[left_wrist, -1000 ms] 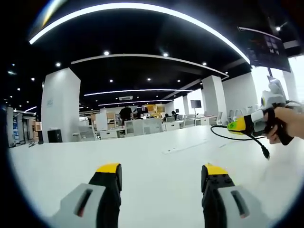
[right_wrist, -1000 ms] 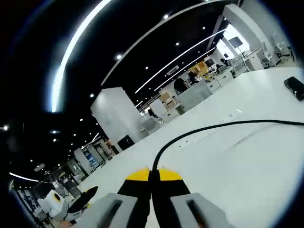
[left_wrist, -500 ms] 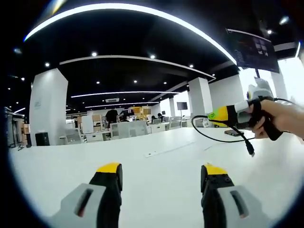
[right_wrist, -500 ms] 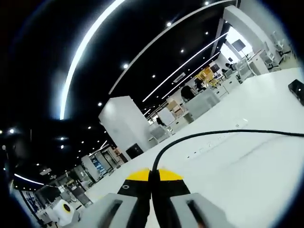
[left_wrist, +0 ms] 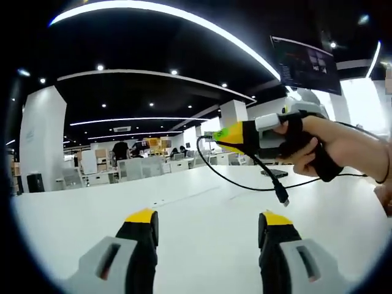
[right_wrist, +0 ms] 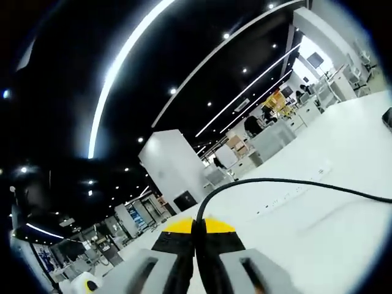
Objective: Find the data cable on the table. Grasp the USB connector end of the cable and insert it into the USB port on the table
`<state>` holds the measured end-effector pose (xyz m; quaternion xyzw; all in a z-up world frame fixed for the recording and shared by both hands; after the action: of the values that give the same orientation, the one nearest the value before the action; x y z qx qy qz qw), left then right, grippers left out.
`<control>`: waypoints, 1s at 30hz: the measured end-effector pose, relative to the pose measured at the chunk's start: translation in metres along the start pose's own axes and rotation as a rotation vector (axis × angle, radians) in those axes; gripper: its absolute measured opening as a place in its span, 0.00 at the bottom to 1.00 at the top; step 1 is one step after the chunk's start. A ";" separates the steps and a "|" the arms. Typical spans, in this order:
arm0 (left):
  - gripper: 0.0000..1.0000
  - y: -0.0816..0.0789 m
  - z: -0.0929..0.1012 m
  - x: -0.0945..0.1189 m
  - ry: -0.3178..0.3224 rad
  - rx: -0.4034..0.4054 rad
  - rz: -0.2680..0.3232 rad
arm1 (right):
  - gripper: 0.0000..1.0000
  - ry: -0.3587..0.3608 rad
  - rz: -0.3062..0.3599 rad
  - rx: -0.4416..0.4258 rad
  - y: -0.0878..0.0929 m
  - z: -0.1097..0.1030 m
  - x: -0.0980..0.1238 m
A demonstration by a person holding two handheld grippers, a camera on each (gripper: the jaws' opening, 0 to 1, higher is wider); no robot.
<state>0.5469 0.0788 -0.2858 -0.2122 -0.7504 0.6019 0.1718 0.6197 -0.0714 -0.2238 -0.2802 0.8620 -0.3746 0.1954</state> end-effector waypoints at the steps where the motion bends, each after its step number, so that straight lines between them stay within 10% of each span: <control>1: 0.66 -0.002 0.004 -0.003 0.006 -0.002 -0.001 | 0.05 -0.001 0.002 -0.005 -0.001 0.000 0.000; 30: 0.51 -0.018 0.074 -0.046 0.105 -0.005 0.016 | 0.05 -0.047 0.113 -0.051 -0.027 -0.013 0.007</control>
<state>0.5459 -0.0095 -0.2845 -0.2499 -0.7402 0.5895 0.2054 0.6168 -0.0841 -0.1958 -0.2446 0.8808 -0.3345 0.2292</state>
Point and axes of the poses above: the point that each gripper's makers call its tool centre point, and the gripper's own axes: x roughly backward along the fingers, z roughly to its right, y roughly out of its underside, the point moved 8 cm from there along x, roughly backward along the fingers, and after that the axes turned 5 degrees about -x, right-handed, at the moved point
